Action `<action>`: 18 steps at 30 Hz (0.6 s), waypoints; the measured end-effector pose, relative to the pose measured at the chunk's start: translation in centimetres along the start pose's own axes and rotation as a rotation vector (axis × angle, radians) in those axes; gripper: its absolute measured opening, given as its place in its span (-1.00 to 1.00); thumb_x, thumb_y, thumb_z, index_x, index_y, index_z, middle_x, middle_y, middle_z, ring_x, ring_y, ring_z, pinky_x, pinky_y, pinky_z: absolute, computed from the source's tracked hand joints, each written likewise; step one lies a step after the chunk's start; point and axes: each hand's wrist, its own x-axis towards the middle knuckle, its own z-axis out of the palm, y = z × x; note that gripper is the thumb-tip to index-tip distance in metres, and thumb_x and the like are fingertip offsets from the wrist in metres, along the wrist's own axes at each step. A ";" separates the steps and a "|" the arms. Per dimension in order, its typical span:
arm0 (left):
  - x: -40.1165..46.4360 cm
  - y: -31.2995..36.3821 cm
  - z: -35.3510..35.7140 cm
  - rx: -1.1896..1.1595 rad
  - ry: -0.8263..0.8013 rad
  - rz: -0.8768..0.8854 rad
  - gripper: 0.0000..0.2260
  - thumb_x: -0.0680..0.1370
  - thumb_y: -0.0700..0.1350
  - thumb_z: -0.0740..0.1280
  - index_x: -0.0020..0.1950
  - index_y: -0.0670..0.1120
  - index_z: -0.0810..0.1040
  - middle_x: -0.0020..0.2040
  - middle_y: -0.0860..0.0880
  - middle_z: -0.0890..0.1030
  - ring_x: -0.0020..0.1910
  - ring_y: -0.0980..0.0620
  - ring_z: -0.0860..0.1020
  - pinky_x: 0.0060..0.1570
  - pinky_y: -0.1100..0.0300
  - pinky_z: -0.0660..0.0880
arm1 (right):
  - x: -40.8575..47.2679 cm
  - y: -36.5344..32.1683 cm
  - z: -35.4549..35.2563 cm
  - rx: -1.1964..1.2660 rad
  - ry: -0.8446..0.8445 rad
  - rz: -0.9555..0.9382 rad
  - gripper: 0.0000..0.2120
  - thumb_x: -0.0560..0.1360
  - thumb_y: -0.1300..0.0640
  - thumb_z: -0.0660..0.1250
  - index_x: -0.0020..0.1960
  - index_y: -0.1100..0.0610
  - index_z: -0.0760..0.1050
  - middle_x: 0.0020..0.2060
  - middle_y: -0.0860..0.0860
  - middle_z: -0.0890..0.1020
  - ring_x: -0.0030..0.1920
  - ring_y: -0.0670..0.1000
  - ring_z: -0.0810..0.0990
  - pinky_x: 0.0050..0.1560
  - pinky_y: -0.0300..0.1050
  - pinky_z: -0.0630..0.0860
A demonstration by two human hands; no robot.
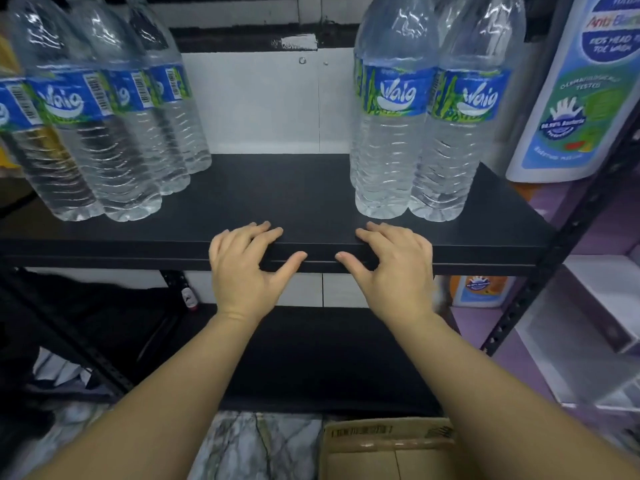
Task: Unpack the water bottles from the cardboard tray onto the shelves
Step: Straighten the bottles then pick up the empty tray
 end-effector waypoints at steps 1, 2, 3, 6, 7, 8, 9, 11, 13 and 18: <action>0.0 0.1 -0.1 0.011 -0.004 0.007 -0.56 0.48 0.25 0.51 0.17 -0.05 0.72 0.20 -0.01 0.69 0.25 -0.05 0.61 0.43 -0.07 0.31 | 0.0 0.0 -0.1 0.004 -0.023 0.003 -0.56 0.48 -0.24 0.49 0.19 0.05 0.71 0.18 -0.02 0.70 0.24 0.03 0.62 0.34 -0.07 0.26; 0.1 0.1 -0.2 0.024 -0.013 0.013 -0.56 0.49 0.25 0.49 0.18 -0.05 0.71 0.20 -0.02 0.69 0.26 -0.05 0.61 0.44 -0.08 0.32 | 0.1 0.0 -0.4 0.004 -0.057 0.002 -0.54 0.48 -0.26 0.48 0.21 0.05 0.70 0.20 -0.02 0.69 0.26 0.03 0.61 0.35 -0.07 0.24; 0.1 0.3 -0.4 0.040 -0.027 0.012 -0.55 0.50 0.26 0.47 0.19 -0.05 0.71 0.21 -0.02 0.69 0.26 -0.06 0.61 0.45 -0.09 0.31 | 0.2 0.0 -0.7 0.003 -0.100 -0.005 -0.50 0.47 -0.28 0.47 0.24 0.04 0.68 0.23 -0.02 0.68 0.28 0.03 0.59 0.36 -0.06 0.23; 0.2 1.2 -1.1 0.089 -0.115 -0.045 -0.50 0.53 0.31 0.39 0.26 -0.04 0.67 0.28 -0.02 0.66 0.33 -0.06 0.57 0.54 -0.12 0.22 | 0.9 0.2 -2.5 0.009 -0.261 -0.062 -0.37 0.48 -0.36 0.41 0.41 0.01 0.57 0.38 -0.02 0.58 0.43 0.03 0.48 0.45 -0.01 0.21; 0.3 1.7 -1.5 0.109 -0.161 -0.075 -0.48 0.54 0.33 0.35 0.29 -0.03 0.66 0.32 -0.02 0.65 0.37 -0.06 0.55 0.57 -0.14 0.18 | 1.2 0.5 -3.2 0.012 -0.328 -0.091 -0.32 0.50 -0.37 0.37 0.48 -0.01 0.49 0.46 -0.03 0.52 0.50 0.02 0.41 0.49 0.00 0.18; 0.4 2.3 -2.0 0.133 -0.209 -0.108 -0.46 0.55 0.34 0.32 0.32 -0.01 0.64 0.36 -0.02 0.63 0.41 -0.04 0.52 0.60 -0.15 0.14 | 1.4 0.8 -3.7 0.020 -0.383 -0.122 -0.28 0.51 -0.38 0.34 0.54 -0.01 0.42 0.52 -0.03 0.44 0.55 0.01 0.34 0.53 0.00 0.15; 0.6 2.9 -2.5 0.159 -0.260 -0.144 -0.46 0.56 0.35 0.30 0.36 0.00 0.62 0.40 -0.01 0.60 0.47 -0.03 0.47 0.62 -0.15 0.09 | 1.7 1.2 -4.3 0.033 -0.430 -0.148 -0.24 0.52 -0.39 0.33 0.58 -0.01 0.35 0.57 -0.03 0.38 0.59 0.01 0.27 0.56 0.00 0.12; 1.1 4.3 -3.6 0.204 -0.368 -0.210 -0.44 0.58 0.33 0.30 0.45 0.03 0.55 0.50 0.00 0.51 0.57 -0.01 0.35 0.64 -0.16 0.03 | 2.3 1.7 -5.3 0.069 -0.517 -0.179 -0.20 0.53 -0.39 0.32 0.62 0.01 0.28 0.62 -0.02 0.30 0.63 0.00 0.19 0.60 0.00 0.08; 1.5 5.8 -4.7 0.245 -0.473 -0.257 -0.38 0.59 0.35 0.27 0.56 0.05 0.43 0.60 -0.01 0.38 0.63 -0.02 0.23 0.64 -0.17 0.01 | 2.2 2.0 -6.3 0.120 -0.572 -0.213 -0.19 0.55 -0.36 0.32 0.65 0.02 0.23 0.64 -0.01 0.24 0.65 -0.01 0.13 0.63 0.00 0.00; -3.0 9.3 -8.2 0.245 -0.494 -0.282 -0.35 0.59 0.20 0.36 0.62 0.00 0.31 0.55 -0.07 0.39 0.53 -0.12 0.35 0.52 -0.13 0.31 | -2.2 2.0 -8.7 0.355 -0.555 -0.259 -0.37 0.58 -0.24 0.37 0.54 0.04 0.43 0.49 -0.03 0.49 0.54 0.00 0.35 0.59 0.02 0.23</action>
